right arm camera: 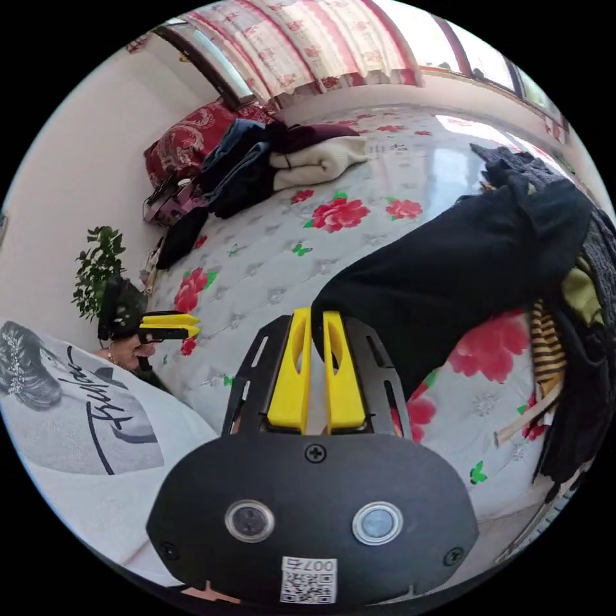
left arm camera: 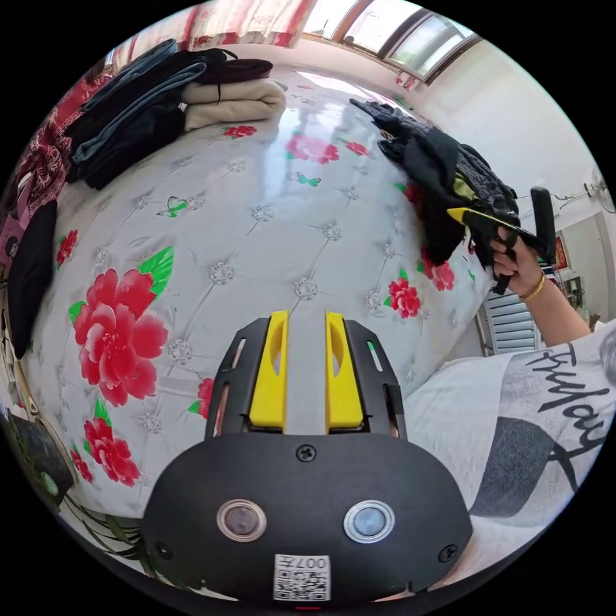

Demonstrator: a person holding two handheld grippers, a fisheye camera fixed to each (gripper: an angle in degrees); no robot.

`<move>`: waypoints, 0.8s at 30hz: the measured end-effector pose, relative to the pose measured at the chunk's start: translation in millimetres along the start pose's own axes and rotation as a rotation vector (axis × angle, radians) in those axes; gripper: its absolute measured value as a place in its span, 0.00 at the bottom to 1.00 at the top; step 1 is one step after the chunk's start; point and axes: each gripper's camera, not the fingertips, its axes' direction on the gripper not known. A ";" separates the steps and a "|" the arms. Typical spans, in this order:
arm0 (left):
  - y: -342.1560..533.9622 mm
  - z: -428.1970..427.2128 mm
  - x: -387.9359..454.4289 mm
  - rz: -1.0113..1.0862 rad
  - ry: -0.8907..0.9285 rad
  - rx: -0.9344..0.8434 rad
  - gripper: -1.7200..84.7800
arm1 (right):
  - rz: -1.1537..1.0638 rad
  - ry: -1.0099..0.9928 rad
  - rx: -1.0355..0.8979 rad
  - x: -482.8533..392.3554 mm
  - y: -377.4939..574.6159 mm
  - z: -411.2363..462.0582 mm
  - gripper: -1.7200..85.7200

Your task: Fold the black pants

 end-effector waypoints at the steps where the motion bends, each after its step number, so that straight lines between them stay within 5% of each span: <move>1: 6.6 -3.4 -0.3 0.002 0.002 0.006 0.14 | -0.094 -0.073 -0.072 -40.6 -3.4 30.8 0.03; 6: 78.4 -35.5 -25.5 -0.092 -0.065 0.064 0.14 | -0.432 -0.421 -0.335 -186.2 -9.4 119.4 0.04; 10: 133.8 -52.4 -68.7 -0.262 -0.121 0.094 0.15 | -0.656 -0.277 -0.364 -246.3 1.2 135.7 0.06; 14: 176.5 -76.4 -100.6 -0.397 -0.176 0.136 0.15 | -0.499 -0.156 -0.263 -218.8 -1.4 138.2 0.08; 22: 118.9 -52.5 -4.8 0.192 -0.072 0.154 0.16 | -0.025 0.167 -0.117 -78.9 1.6 122.1 0.10; 24: 85.2 3.2 19.0 0.360 -0.092 -0.008 0.16 | 0.017 0.194 -0.128 -63.3 -3.2 127.2 0.10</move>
